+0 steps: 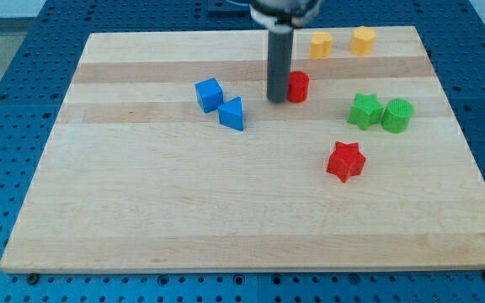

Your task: Move the red blocks toward the yellow blocks

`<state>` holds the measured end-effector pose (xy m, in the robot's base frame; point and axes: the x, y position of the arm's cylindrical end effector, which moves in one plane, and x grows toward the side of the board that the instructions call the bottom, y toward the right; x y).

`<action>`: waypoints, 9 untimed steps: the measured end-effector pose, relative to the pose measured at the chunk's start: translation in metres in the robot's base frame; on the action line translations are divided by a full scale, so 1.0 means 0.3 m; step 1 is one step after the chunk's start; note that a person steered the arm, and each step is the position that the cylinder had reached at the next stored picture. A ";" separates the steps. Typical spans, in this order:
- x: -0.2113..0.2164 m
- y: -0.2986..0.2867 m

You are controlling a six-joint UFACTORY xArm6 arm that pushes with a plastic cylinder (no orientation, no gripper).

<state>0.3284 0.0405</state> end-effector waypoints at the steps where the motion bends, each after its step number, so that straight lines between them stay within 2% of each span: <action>1: -0.082 0.024; 2: -0.011 -0.078; 3: 0.125 0.042; 5: -0.157 0.233; 6: -0.086 0.219; 7: -0.039 0.389; 8: 0.176 0.721; 9: 0.464 0.835</action>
<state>0.4674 0.2910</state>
